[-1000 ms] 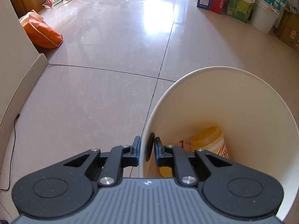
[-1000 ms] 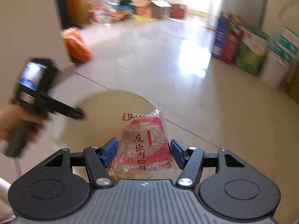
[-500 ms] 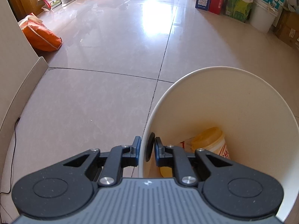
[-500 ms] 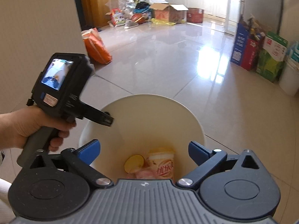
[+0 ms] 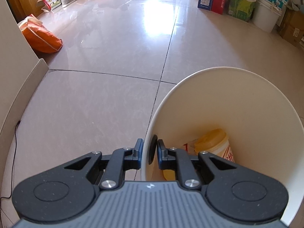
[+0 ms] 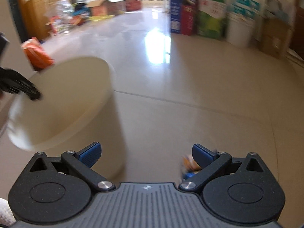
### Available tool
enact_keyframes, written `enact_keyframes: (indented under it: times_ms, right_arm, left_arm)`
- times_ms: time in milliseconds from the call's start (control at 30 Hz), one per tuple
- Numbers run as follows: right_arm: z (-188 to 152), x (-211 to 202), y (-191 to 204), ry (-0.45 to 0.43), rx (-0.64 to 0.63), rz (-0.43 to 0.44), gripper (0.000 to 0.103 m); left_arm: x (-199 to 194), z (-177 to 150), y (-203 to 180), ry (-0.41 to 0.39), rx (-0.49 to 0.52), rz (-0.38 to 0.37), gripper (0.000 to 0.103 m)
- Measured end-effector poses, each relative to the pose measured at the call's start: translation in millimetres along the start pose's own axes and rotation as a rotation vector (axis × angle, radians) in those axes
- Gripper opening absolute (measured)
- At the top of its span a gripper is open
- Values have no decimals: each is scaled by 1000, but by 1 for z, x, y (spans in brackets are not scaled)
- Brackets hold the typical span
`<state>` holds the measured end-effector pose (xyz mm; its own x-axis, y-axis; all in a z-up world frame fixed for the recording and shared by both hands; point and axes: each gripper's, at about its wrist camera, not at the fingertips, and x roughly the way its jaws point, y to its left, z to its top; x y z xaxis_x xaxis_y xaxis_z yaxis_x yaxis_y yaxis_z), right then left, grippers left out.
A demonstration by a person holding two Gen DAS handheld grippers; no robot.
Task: Collect trash
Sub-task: 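Grasp the clear plastic bag with the right gripper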
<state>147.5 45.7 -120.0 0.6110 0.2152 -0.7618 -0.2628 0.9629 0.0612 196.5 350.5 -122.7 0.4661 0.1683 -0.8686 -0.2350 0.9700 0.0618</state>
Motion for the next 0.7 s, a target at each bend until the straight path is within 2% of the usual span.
enact_keyframes:
  times_ms: [233, 500, 700]
  right_arm:
    - [-57, 20, -34, 49, 107, -99, 103]
    - [-88, 41, -64, 126, 141, -164, 103]
    - [-112, 60, -95, 169, 199, -233, 97]
  left_arm:
    - [0, 0, 0, 2, -2, 1, 13]
    - [1, 0, 0, 5, -3, 2, 13]
    - [1, 1, 0, 8, -6, 6, 13]
